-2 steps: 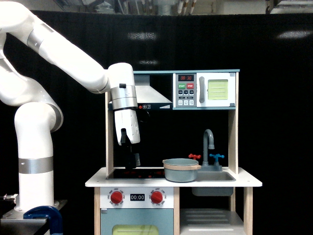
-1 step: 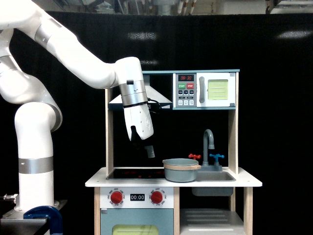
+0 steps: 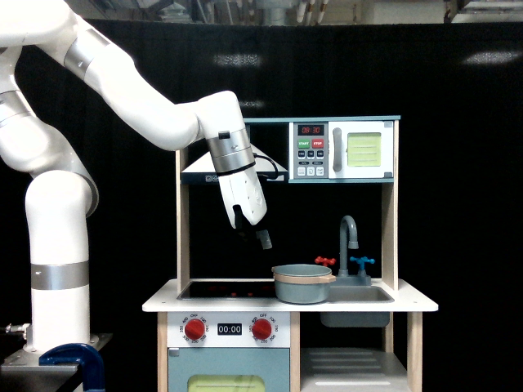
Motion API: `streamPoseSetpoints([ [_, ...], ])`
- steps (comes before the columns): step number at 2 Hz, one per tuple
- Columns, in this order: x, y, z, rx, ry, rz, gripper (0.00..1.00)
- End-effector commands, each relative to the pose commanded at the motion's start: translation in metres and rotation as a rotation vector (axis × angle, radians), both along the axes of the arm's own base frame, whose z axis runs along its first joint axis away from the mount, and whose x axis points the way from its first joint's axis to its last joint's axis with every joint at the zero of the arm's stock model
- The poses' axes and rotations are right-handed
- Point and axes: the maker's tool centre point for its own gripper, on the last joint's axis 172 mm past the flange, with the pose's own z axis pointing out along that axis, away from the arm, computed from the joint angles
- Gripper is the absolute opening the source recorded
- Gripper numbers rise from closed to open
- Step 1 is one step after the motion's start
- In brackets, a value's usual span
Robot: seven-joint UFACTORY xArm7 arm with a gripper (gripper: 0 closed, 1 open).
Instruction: Put the bowl inside the kitchen cabinet
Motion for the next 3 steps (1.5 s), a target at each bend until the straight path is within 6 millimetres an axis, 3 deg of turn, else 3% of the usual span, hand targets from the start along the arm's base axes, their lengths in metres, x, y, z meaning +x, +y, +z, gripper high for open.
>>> streamPoseSetpoints([
  [1, 0.019, 0.0, -0.016, 0.086, 0.046, -0.013, 1.0],
  [2, 0.021, 0.02, -0.028, 0.15, -0.035, -0.071, 1.0],
  [3, 0.036, 0.037, -0.037, 0.193, -0.089, -0.238, 1.0],
])
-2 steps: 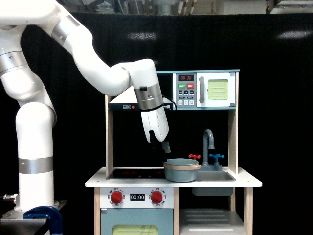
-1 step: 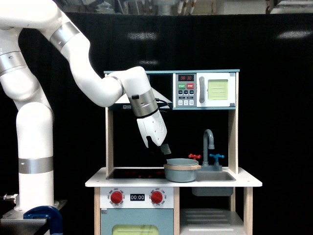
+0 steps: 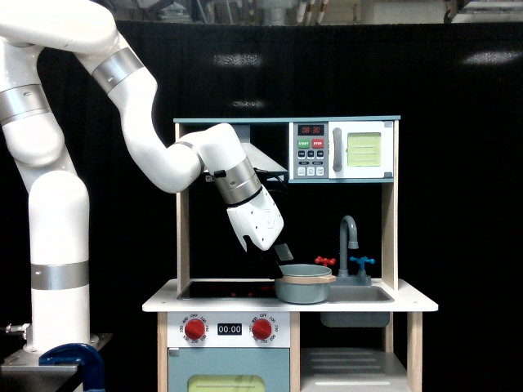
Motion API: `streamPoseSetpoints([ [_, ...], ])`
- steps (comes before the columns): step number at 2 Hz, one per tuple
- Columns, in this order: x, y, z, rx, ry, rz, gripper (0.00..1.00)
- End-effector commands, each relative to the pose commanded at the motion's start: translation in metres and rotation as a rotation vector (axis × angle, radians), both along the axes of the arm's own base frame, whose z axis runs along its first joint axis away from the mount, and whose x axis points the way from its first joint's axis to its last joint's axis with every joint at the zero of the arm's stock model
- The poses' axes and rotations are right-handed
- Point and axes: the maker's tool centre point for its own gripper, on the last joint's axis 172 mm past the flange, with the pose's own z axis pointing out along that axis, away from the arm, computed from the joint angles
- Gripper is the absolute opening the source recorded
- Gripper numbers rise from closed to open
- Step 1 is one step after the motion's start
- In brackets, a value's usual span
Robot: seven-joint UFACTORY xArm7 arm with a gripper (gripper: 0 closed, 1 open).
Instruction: Put the bowl inside the kitchen cabinet
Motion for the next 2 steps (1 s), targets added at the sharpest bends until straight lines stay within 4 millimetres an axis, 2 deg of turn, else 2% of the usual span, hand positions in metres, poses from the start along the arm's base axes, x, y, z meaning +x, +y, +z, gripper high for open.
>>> streamPoseSetpoints([
  [1, 0.005, 0.012, -0.013, -0.068, -0.025, 0.249, 1.0],
  [2, 0.014, 0.015, -0.024, -0.104, -0.052, 0.345, 1.0],
])
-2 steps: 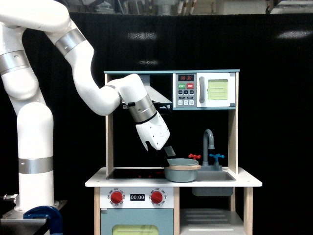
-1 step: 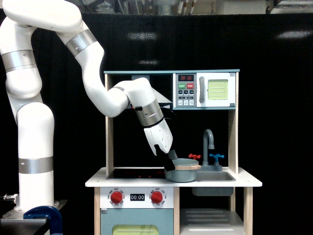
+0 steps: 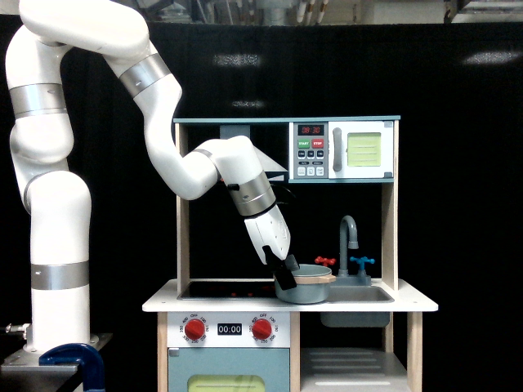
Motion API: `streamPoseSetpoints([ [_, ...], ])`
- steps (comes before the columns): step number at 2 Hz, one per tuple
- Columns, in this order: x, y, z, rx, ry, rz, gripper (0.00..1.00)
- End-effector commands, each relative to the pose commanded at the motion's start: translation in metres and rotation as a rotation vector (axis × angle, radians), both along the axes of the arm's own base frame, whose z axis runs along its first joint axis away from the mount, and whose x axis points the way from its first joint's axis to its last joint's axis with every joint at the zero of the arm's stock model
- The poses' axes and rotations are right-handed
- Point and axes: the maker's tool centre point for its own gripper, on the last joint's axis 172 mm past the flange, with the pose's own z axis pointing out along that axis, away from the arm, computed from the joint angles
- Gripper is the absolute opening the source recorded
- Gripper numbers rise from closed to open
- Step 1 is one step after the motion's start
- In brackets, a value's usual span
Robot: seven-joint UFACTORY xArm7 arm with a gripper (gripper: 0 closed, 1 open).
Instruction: Put the bowl inside the kitchen cabinet
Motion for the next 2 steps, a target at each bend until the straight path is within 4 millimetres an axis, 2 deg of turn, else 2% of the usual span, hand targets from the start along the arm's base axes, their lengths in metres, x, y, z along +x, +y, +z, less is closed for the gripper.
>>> streamPoseSetpoints([
  [1, 0.012, 0.018, 0.0, -0.025, 0.004, 0.07, 1.0],
  [2, 0.013, -0.002, -0.019, -0.025, 0.004, 0.07, 0.0],
])
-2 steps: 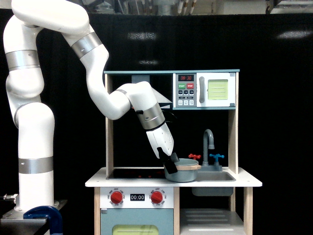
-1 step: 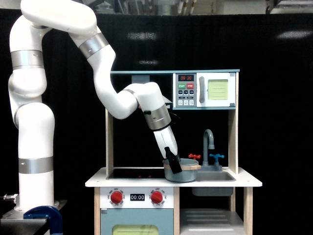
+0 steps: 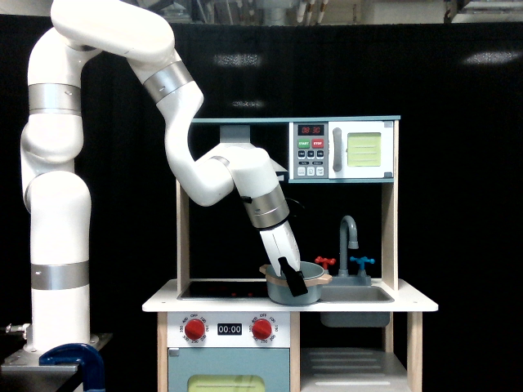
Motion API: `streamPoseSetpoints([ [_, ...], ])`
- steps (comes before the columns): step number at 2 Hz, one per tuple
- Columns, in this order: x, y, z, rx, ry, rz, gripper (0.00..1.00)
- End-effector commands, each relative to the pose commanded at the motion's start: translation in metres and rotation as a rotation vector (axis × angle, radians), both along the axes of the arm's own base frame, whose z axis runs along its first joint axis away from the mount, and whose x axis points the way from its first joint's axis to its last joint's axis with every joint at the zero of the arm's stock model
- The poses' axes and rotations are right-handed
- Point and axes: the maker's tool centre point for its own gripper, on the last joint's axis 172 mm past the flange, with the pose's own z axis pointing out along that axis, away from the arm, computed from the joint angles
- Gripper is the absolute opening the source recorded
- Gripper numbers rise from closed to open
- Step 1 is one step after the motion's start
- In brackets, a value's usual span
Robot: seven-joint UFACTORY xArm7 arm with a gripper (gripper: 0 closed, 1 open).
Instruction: Put the bowl inside the kitchen cabinet
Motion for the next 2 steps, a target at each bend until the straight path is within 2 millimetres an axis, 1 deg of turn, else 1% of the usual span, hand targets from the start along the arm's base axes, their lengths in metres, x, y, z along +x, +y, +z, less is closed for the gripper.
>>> streamPoseSetpoints([
  [1, 0.007, -0.052, 0.019, 0.0, 0.0, 0.0, 0.0],
  [2, -0.003, -0.166, -0.025, 0.0, 0.0, 0.0, 0.0],
])
